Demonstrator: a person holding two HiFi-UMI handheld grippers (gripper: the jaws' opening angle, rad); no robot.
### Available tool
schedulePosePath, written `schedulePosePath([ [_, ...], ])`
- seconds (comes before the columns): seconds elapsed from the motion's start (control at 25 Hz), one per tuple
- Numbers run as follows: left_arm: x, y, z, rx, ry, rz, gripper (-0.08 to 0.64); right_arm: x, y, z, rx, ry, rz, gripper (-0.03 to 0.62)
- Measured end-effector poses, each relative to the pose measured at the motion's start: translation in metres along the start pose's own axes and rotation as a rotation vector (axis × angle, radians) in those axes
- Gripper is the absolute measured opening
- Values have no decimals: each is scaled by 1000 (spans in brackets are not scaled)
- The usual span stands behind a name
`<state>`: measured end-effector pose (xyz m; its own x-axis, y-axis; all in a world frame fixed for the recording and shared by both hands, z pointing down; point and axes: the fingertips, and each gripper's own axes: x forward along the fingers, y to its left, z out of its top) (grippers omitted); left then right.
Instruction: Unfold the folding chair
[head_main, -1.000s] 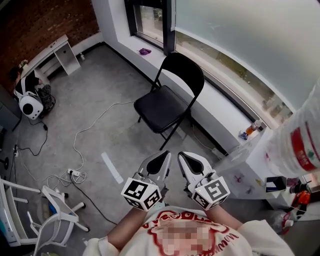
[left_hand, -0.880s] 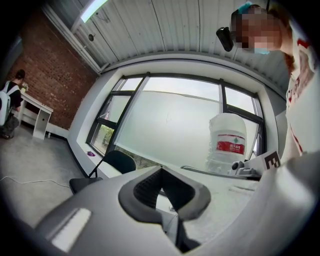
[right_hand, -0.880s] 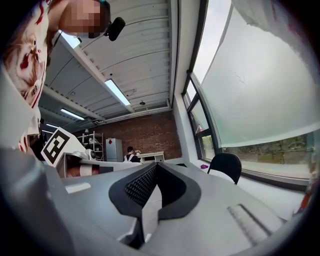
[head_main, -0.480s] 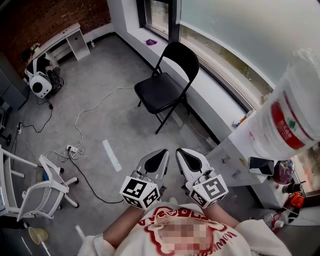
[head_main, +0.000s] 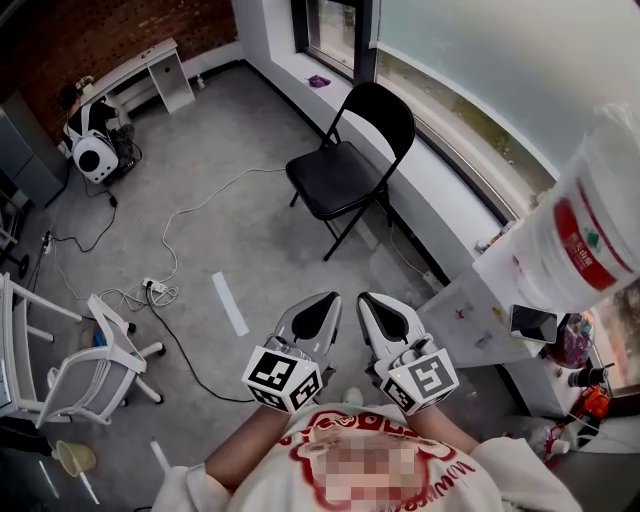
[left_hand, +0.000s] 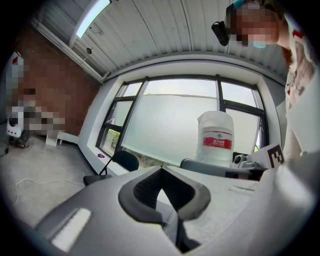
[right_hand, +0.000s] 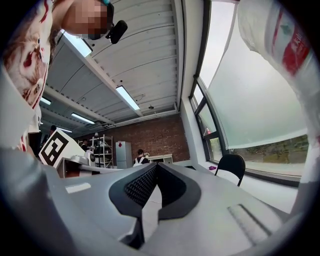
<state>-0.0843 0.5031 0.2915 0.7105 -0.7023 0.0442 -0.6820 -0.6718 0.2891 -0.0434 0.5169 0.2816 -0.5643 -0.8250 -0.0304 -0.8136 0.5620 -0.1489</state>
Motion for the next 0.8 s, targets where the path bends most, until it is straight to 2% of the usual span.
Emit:
schedulePosePath([
  [0.16,-12,20,5,-56,-10,22,2,8,16,2,-45,-6,0,25],
  [0.8,-26,44,9,-59,-9,-5,2,37,35,-11,-49,38,-12,25],
])
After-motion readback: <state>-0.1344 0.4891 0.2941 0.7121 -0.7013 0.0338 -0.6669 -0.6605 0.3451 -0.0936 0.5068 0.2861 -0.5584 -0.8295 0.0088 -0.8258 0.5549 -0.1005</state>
